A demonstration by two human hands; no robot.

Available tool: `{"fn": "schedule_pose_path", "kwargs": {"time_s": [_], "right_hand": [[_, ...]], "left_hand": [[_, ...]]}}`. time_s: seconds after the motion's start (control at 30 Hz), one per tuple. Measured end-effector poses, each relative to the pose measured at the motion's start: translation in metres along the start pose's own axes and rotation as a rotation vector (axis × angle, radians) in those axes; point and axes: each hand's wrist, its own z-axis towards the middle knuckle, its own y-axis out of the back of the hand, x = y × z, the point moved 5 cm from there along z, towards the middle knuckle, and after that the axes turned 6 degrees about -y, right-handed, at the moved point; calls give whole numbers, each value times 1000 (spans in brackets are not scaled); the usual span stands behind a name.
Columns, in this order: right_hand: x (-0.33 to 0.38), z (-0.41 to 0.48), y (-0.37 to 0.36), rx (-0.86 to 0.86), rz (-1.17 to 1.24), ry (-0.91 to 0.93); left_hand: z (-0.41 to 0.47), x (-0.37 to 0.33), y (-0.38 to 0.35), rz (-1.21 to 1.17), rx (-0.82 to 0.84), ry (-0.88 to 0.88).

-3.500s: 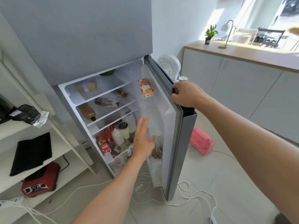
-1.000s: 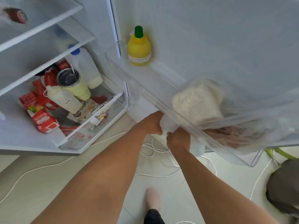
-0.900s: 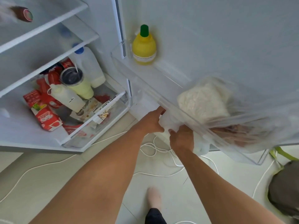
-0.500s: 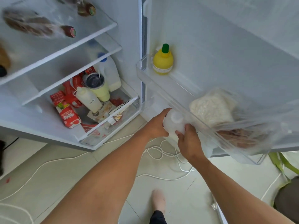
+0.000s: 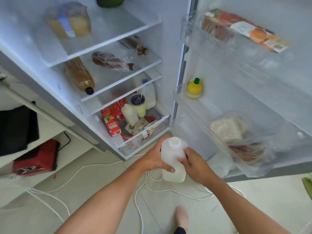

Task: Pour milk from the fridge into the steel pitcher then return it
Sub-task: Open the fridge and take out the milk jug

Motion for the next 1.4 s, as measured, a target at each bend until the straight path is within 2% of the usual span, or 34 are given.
{"fn": "schedule_pose_path", "kwargs": {"time_s": [0.2,0.33,0.53,0.67,0.73,0.93,1.2,1.4], "right_hand": [[101,-33,37,121,-17,153],[171,-58,82,98,-36,258],[265,-102,154,14,-13,368],[312,-119,192,-26,-10,463],[330,-127,208,-40,-14,504],[340,-147,252,-69,39,563],[315,-169,318,-301,-174,596],[247,-168,393,-470,-405,348]], "left_hand": [[-81,-50,45,-4,-333,-99],[-123,-112,79,33,-485,-216],[-178,-220,130,72,-567,-385],[-207,-286,150,57,-579,-573],[-218,-307,154,13,-612,-595],[-220,-344,155,-120,-696,-580],[-188,-372,139,-174,-681,-593],[-183,-404,116,-171,-630,-708]]}}
